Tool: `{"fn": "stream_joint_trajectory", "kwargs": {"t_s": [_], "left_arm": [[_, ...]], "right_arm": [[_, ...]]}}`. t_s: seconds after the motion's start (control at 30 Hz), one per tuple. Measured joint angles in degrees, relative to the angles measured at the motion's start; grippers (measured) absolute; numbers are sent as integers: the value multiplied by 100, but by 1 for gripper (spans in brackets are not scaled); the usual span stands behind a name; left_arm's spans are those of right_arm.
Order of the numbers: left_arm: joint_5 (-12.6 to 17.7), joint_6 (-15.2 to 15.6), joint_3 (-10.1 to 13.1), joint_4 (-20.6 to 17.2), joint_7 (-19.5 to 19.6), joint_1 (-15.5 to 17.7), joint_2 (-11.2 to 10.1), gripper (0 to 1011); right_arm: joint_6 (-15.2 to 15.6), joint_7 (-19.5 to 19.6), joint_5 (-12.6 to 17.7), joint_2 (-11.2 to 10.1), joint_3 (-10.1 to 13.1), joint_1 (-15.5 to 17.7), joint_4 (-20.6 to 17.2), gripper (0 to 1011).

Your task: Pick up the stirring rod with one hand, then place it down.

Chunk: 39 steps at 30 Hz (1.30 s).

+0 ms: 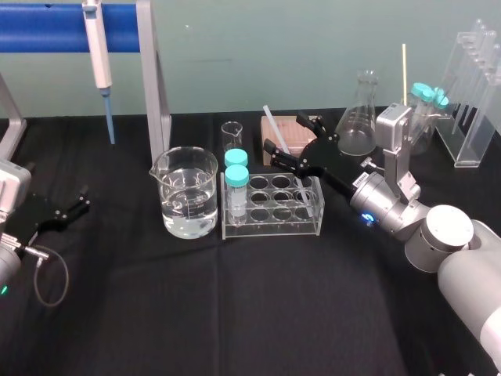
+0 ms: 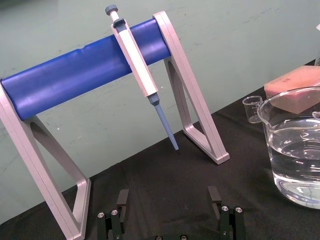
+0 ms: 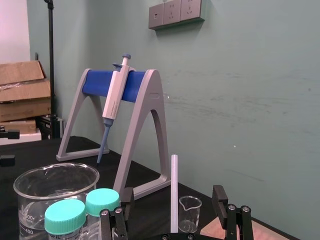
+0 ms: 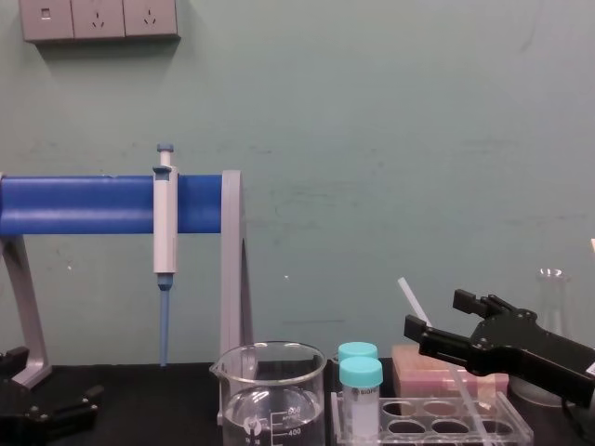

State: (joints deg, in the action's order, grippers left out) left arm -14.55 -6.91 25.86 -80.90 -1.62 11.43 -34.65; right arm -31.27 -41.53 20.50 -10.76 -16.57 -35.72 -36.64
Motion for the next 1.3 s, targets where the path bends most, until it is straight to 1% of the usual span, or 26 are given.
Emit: {"fn": "stream_joint_trajectory", "kwargs": {"t_s": [0.23,0.3,0.33,0.47,0.5,0.57,0.6,0.67,0.7,0.8,0.87,0.9,0.97,1.07,1.1,1.13,1.17,1.2,1.23,1.3], "left_arm": [[0,0,0,0,0,0,0,1000],[0,0,0,0,0,0,0,1000],[0,0,0,0,0,0,0,1000],[0,0,0,0,0,0,0,1000],[0,0,0,0,0,0,0,1000],[0,0,0,0,0,0,0,1000],[0,0,0,0,0,0,0,1000],[0,0,0,0,0,0,0,1000],[0,0,0,0,0,0,0,1000],[0,0,0,0,0,0,0,1000],[0,0,0,0,0,0,0,1000],[0,0,0,0,0,0,0,1000],[0,0,0,0,0,0,0,1000],[0,0,0,0,0,0,0,1000],[0,0,0,0,0,0,0,1000],[0,0,0,0,0,0,0,1000],[0,0,0,0,0,0,0,1000],[0,0,0,0,0,0,0,1000],[0,0,0,0,0,0,0,1000],[0,0,0,0,0,0,0,1000]], "right_arm": [[0,0,0,0,0,0,0,1000],[10,52,-38,-21,-1,59,-134,1000],[28,151,-85,-51,0,144,-319,1000],[58,434,-181,-113,38,358,-768,1000],[92,587,-221,-144,72,469,-1000,1000],[167,770,-259,-176,123,610,-1283,1000],[269,958,-282,-206,183,745,-1545,1000],[389,1139,-305,-232,252,887,-1819,1000],[533,1334,-330,-254,316,1030,-2057,1000],[778,1622,-372,-283,427,1232,-2403,1000],[1155,1961,-396,-316,576,1473,-2770,1000],[1155,1961,-396,-316,576,1473,-2770,1000],[1557,2203,-382,-329,730,1656,-3035,1000],[1855,2363,-348,-329,832,1768,-3178,1000],[2050,2473,-342,-326,896,1829,-3258,1000],[2050,2473,-342,-326,896,1829,-3258,1000],[2225,2587,-342,-317,945,1887,-3322,1000],[2301,2633,-342,-312,968,1913,-3355,1000],[2444,2720,-349,-301,1007,1958,-3411,1000],[2567,2800,-356,-287,1035,1995,-3451,1000]]}}
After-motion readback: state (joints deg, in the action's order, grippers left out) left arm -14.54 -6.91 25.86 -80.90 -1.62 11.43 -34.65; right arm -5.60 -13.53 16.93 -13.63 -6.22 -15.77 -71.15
